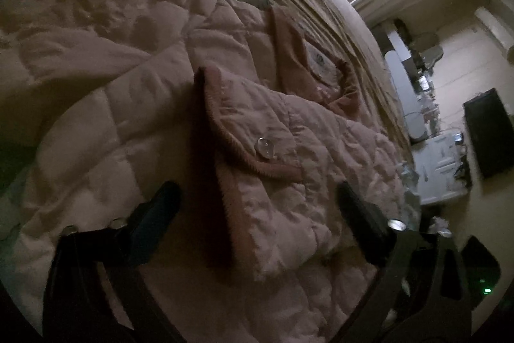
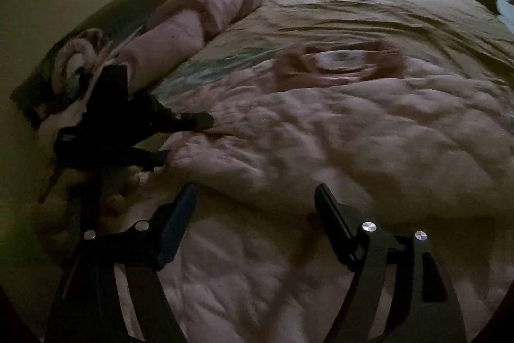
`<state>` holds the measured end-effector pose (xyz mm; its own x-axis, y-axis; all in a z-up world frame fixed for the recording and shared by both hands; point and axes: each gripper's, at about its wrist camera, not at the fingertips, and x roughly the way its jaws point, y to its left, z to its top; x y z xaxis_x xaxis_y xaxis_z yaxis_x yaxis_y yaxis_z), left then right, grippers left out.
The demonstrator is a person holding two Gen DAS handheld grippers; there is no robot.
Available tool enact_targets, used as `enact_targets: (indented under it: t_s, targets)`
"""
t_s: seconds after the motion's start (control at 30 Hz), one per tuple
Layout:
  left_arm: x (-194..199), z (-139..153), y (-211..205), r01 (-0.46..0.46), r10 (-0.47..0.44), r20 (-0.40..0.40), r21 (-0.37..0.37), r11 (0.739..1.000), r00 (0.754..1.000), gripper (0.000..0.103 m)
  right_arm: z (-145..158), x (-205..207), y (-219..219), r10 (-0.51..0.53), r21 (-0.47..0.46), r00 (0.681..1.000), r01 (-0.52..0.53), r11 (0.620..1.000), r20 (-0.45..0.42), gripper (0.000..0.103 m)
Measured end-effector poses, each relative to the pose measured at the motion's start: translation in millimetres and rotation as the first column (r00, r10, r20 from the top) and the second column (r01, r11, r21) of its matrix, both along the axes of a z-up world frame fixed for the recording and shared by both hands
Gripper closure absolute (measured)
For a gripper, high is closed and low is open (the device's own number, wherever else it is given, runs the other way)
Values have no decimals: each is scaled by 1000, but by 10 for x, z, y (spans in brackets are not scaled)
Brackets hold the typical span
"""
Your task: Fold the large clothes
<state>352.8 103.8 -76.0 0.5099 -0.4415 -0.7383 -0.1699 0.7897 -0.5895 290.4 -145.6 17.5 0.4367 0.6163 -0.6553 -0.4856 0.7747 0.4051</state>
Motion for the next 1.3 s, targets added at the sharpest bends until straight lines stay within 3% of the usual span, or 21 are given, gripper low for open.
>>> enact_targets:
  t_s: [0.13,0.23,0.33,0.43,0.57,0.63,0.8,0.9,0.97,1.07,1.23,1.3]
  targets:
    - [-1,98,-173,20,-29,41,207,978,999,90,9,-47,-390,-87,-19,996,87,996,-2,28]
    - [-66,329,-211,22,-65,130,313,950,989,95,-59,-9,-636,-161,-68,987,159,985,-13,28]
    - [-137,624,-204,-7,-92,220,412,911,971,96,-105,51,-884,-255,-117,967,253,960,-2,28]
    - [-110,609,-170,-13,-95,199,480,877,975,96,-97,224,-1040,-363,-158,932,360,919,15,28]
    - [-82,269,-107,20,-77,98,487,873,992,95,-82,559,-1059,-429,-185,903,426,885,28,28]
    - [-91,126,-56,21,-60,66,474,881,996,93,-101,753,-982,-416,-197,909,414,889,30,28]
    - [-104,52,-3,22,-47,44,466,885,998,88,-277,1241,-830,-399,-266,917,383,885,-6,28]
    - [-109,45,-33,31,-57,41,478,878,998,86,-548,1444,-814,-418,-339,904,367,866,-92,28]
    - [-91,12,-33,30,-54,38,468,883,998,82,-721,1492,-813,-415,-359,900,346,867,-134,28]
    - [-79,-27,-37,24,-45,35,465,885,998,81,-866,1503,-768,-422,-384,897,347,856,-130,26]
    - [-98,20,-54,18,-42,39,481,877,998,81,-868,1495,-707,-430,-408,896,355,841,-107,25]
    - [-157,137,-65,-4,-36,70,503,864,997,80,-680,1391,-677,-430,-394,899,367,842,-83,26]
